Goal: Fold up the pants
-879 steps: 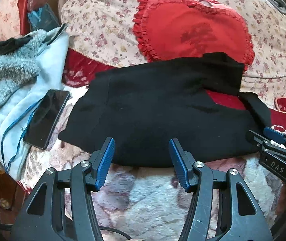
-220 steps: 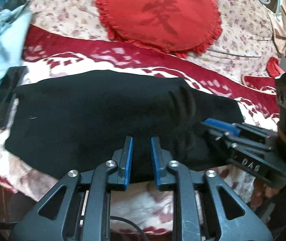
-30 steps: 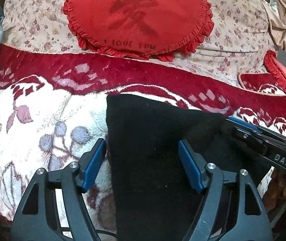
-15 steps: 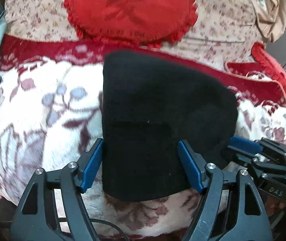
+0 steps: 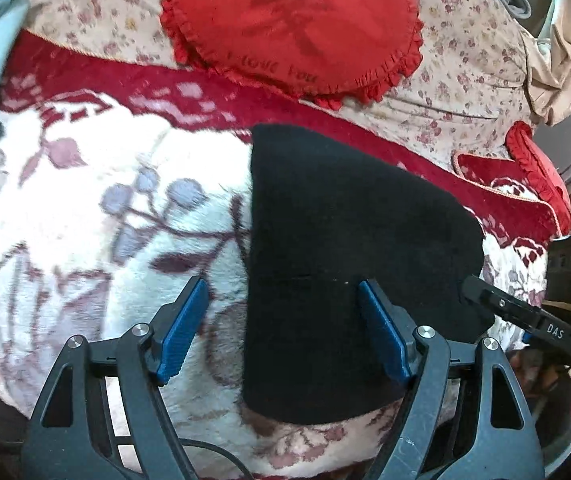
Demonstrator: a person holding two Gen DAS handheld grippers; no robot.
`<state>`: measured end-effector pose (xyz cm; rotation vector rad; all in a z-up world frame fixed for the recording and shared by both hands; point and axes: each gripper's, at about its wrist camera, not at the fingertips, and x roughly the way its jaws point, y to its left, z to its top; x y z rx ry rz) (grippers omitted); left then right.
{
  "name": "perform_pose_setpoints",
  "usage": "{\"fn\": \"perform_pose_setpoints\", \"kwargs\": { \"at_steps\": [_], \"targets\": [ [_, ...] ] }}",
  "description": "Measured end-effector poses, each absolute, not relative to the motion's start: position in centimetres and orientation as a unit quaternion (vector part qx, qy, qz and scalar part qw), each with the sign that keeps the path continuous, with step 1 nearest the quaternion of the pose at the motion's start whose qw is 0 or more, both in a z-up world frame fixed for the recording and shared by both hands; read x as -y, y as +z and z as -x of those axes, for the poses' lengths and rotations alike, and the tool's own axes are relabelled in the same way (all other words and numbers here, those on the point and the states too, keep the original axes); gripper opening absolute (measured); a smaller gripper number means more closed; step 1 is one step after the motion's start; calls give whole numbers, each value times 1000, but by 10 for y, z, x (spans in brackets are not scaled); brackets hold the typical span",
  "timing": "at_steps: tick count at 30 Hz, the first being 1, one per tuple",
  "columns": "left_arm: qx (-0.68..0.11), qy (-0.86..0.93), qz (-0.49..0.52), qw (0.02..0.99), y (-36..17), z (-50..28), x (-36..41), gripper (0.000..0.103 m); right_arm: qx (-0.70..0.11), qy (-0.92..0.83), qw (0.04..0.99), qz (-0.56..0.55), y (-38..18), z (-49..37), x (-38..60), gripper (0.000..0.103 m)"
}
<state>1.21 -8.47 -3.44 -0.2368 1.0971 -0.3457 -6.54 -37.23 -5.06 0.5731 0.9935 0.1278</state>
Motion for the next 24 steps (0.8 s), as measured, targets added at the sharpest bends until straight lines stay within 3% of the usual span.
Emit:
{"fn": "perform_pose_setpoints", "kwargs": {
  "at_steps": [6,9,11,12,18,24],
  "targets": [
    [-523,-196,128,820,-46,-20,102,79,-459,89,830,-303,-66,51,365,61],
    [-518,-202,132,821,-40,-23,101,66,-455,86,836,-296,-57,49,365,47],
    [-514,-213,131,820,-32,-29,100,55,-443,87,843,-294,-48,48,367,45],
    [-508,-217,128,824,-25,-32,100,53,-437,86,848,-288,-41,46,368,45],
    [-477,-217,109,845,-1,-69,110,53,-406,79,867,-277,-17,10,381,44],
    [-510,-196,96,832,-32,-110,120,53,-432,55,859,-268,-35,-31,396,45]
  ]
}}
